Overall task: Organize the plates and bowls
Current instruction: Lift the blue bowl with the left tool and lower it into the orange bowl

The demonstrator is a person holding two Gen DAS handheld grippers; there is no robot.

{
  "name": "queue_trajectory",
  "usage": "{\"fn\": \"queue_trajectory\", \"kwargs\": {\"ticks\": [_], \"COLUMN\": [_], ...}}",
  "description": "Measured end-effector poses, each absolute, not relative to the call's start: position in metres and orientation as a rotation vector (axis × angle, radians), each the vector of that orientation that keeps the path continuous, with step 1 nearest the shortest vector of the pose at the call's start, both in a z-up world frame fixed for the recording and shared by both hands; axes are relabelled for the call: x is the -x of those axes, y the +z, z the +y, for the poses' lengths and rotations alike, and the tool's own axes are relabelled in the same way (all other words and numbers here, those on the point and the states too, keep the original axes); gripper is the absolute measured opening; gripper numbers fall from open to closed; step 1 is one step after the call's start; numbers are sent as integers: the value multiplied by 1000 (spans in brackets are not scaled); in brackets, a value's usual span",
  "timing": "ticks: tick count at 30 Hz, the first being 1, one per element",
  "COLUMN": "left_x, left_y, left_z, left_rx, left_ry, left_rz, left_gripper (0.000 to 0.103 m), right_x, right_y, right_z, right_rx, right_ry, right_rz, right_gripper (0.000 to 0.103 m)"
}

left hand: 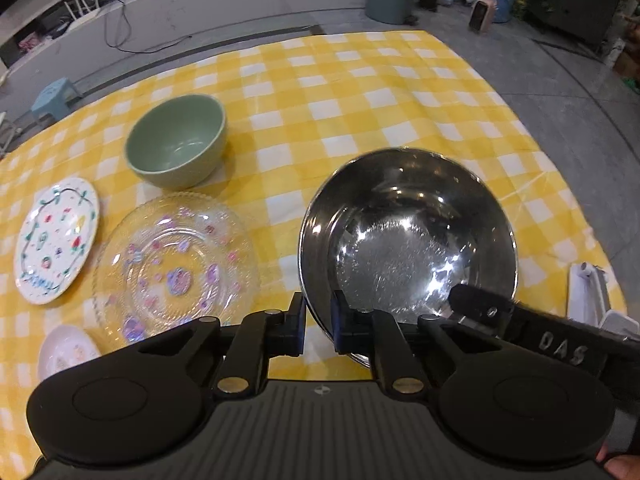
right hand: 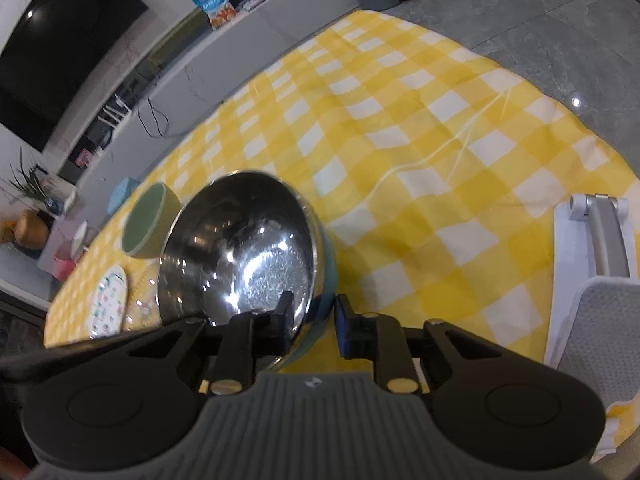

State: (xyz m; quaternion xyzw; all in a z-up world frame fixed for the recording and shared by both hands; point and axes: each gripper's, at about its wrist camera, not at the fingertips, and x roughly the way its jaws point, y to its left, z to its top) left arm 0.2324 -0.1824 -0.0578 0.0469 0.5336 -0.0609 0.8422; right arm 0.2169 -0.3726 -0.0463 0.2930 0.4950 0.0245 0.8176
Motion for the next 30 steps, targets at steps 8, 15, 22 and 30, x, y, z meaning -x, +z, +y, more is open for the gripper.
{"fn": "queue_trajectory", "kwargs": {"ticks": [8,15,22,30], "left_x": [-212,-175,-133,-96], "left_y": [-24,4,28,36], "left_z": [-181,-155,-117,-84], "left_rx": [-152,-123,-50,36], "left_ry": [-84,-10,43,76], "left_rz": [1040,945,869,792], "left_gripper": [14,14,15,15], "right_x": [-204,-187,-162,-137], "right_y": [-21,6,41,63], "right_z": [-379,-360,-325,-296], "right_rx": [-705,-696,-599,-526], "right_ry": [125,257,377,475], "right_rz": [968,895,843,790], "right_gripper": [18,17,18,18]}}
